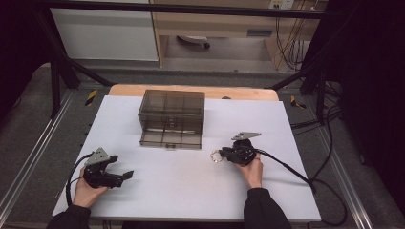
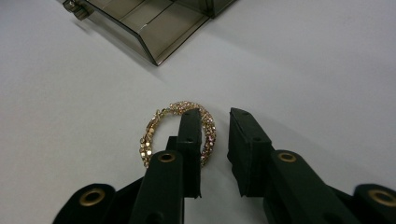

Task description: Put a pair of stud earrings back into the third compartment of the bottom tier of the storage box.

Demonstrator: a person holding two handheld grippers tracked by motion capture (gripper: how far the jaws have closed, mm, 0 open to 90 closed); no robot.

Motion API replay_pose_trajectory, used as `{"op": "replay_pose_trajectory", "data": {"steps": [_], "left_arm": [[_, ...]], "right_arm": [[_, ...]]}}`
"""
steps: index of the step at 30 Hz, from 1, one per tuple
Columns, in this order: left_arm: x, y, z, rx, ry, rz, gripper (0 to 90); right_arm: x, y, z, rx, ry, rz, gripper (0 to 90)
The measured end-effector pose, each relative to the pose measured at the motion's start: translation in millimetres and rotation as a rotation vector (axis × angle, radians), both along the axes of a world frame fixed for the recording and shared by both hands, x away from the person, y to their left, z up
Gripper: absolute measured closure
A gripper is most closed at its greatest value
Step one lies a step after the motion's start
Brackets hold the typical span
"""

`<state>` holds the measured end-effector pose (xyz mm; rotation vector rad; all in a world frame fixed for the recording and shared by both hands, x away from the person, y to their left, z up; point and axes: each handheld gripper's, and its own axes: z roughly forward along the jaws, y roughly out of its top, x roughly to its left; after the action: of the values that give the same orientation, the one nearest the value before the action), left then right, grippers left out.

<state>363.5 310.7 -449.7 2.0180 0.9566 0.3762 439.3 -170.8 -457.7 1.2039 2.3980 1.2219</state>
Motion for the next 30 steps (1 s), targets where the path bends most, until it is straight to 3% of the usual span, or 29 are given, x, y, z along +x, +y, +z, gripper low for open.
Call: {"op": "replay_pose_trajectory", "data": {"steps": [6, 17, 24, 30], "left_arm": [[0.0, -0.1, -0.1, 0.001, 0.001, -0.001, 5.8], [-0.1, -0.1, 0.0, 0.002, 0.001, 0.001, 5.9], [-0.2, -0.2, 0.1, 0.002, 0.001, 0.000, 5.9], [-0.6, -0.1, 0.4, 0.002, 0.000, 0.000, 5.9]], "right_arm": [[-1.1, 0.3, 1.8, 0.015, 0.004, -0.016, 85.2], [-5.9, -4.0, 12.4, 0.034, -0.003, -0.023, 85.9], [-12.7, -8.8, 24.8, 0.068, -0.036, -0.027, 85.9], [-16.4, -1.3, 34.1, 0.064, -0.060, -0.001, 85.9]]}}
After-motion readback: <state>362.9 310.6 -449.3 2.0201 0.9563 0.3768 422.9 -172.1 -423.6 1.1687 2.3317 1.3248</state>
